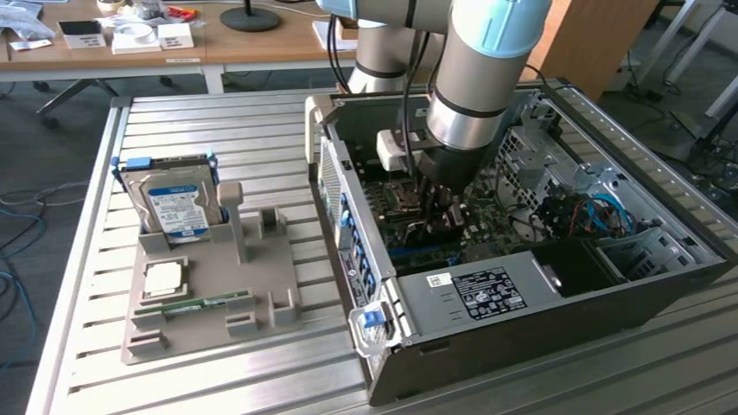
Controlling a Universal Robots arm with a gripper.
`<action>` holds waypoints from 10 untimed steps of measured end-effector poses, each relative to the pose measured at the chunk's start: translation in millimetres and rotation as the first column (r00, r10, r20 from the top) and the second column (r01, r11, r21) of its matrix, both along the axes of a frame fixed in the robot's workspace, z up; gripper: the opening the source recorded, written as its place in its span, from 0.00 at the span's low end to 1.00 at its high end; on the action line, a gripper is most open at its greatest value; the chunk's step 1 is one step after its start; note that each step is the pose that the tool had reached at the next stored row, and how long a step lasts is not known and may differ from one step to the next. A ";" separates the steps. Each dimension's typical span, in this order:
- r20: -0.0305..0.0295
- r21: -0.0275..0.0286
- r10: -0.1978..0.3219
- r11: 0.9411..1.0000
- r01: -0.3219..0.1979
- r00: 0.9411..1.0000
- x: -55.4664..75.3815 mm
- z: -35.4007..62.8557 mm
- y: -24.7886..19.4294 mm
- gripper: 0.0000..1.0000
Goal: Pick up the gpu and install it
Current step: 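Insert the gpu into the slot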
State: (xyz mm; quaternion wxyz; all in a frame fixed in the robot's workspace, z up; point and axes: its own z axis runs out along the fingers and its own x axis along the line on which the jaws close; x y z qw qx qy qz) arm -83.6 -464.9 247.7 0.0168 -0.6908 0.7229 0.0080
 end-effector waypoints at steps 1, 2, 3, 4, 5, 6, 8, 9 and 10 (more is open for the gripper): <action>0.000 0.000 0.000 1.000 0.000 1.000 -0.1 -0.6 0.0 0.27; 0.000 -0.001 0.000 1.000 0.000 1.000 -0.2 -1.0 -0.1 0.27; 0.000 -0.001 0.000 1.000 0.000 1.000 -0.3 -1.3 -0.1 0.27; 0.000 -0.001 0.000 1.000 0.000 1.000 -0.4 -1.4 -0.1 0.27; 0.000 0.000 0.000 1.000 0.000 1.000 -0.4 -1.5 0.0 0.27; 0.000 0.000 0.000 1.000 0.000 1.000 -0.3 -1.6 0.0 0.27; 0.000 0.000 0.000 1.000 0.000 1.000 -0.4 -1.7 0.0 0.27; 0.000 0.000 0.000 1.000 0.000 1.000 -0.3 -1.7 0.0 0.27; 0.000 0.000 0.000 1.000 0.000 1.000 -0.3 -1.7 0.0 0.27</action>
